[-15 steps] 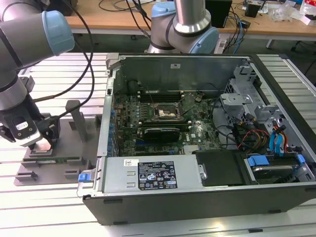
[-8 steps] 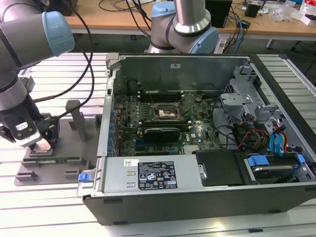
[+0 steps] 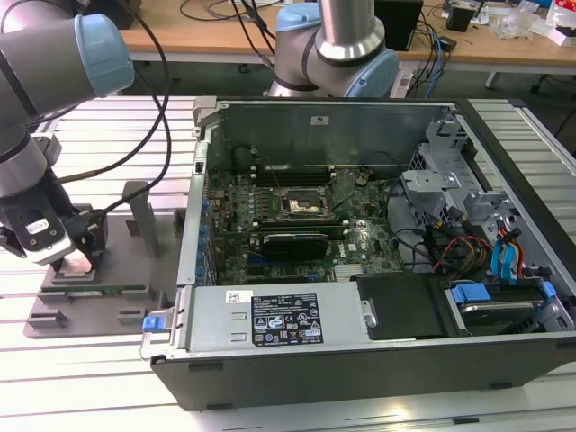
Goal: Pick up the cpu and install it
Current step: 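Pick up the cpu and move it towards the insertion slot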
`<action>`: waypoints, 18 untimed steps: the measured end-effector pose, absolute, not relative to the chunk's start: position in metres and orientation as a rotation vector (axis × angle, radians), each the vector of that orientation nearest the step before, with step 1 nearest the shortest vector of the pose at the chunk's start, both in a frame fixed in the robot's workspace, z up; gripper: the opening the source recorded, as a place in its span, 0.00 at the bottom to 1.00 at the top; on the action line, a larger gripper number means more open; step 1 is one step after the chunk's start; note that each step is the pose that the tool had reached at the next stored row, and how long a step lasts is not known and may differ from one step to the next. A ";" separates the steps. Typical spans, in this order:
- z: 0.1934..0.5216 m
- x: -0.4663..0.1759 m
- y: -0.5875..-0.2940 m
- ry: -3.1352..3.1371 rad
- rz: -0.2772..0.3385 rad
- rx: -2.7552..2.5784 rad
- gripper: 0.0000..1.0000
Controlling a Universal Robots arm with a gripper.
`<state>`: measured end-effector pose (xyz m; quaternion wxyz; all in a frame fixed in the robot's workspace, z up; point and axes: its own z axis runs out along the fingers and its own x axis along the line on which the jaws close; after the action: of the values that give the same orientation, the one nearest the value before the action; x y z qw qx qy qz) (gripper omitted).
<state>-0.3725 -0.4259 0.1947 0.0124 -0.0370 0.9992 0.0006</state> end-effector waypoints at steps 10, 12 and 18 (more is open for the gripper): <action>0.200 -0.372 -0.426 3.115 0.002 -0.115 0.55; 0.200 -0.372 -0.426 3.115 0.001 -0.115 0.55; 0.207 -0.373 -0.426 3.115 0.001 -0.115 0.55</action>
<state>-0.3725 -0.4258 0.2072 0.0122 -0.0369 0.9992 0.0004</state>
